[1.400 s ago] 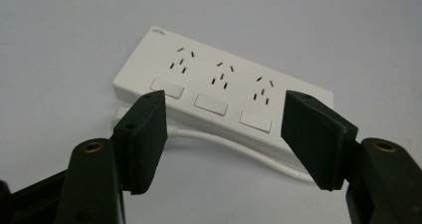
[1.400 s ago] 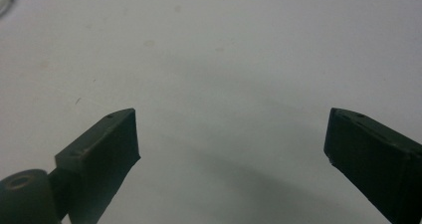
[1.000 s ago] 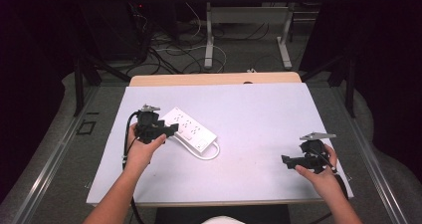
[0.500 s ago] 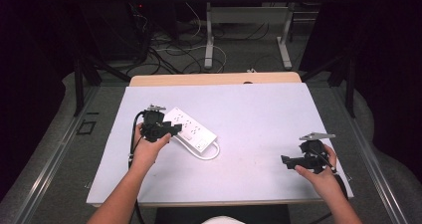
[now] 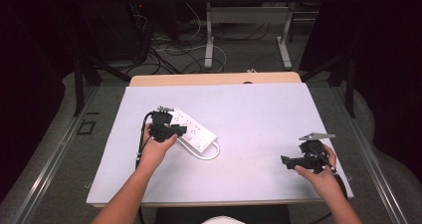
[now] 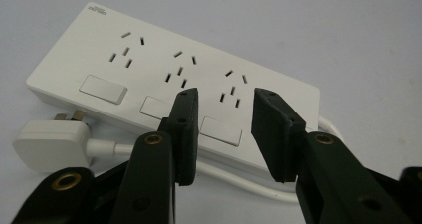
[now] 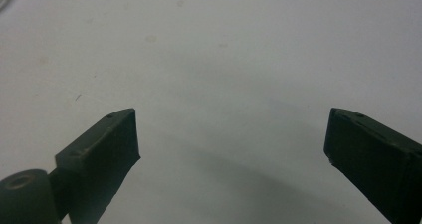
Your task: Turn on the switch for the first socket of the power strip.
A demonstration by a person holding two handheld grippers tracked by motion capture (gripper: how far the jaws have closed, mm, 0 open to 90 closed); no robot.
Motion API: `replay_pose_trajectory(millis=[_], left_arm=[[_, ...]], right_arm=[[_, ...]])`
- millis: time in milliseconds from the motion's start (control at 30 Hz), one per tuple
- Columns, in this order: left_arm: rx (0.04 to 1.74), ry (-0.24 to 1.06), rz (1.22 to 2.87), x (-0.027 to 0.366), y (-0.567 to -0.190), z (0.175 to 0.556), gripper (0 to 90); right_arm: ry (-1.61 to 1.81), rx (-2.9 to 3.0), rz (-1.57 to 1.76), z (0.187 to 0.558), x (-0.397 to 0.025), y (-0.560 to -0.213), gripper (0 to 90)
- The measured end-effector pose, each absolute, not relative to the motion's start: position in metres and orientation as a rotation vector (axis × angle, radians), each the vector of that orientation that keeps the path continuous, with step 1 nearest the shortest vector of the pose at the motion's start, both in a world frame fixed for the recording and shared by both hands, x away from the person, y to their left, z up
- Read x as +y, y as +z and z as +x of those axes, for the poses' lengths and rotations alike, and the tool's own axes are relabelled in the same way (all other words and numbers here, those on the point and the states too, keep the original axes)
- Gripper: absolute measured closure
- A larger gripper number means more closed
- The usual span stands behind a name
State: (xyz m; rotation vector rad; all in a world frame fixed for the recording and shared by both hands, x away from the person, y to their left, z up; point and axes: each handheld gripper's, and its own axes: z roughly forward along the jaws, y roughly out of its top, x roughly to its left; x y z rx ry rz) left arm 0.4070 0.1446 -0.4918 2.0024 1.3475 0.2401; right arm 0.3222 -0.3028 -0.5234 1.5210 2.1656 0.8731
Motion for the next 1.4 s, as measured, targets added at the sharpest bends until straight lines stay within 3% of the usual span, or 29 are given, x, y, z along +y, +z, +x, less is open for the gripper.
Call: replay_pose_trajectory(millis=[467,1400], left_arm=[[1.376,0.202,2.065,0.131,-0.504,0.411,73.3],[1.361,0.19,2.135,0.118,-0.518,0.415,82.7]], right_arm=[[0.879,2.168,1.512,0.323,-0.303,-0.525,6.6],[0.872,2.175,1.525,0.323,-0.302,-0.526,6.8]])
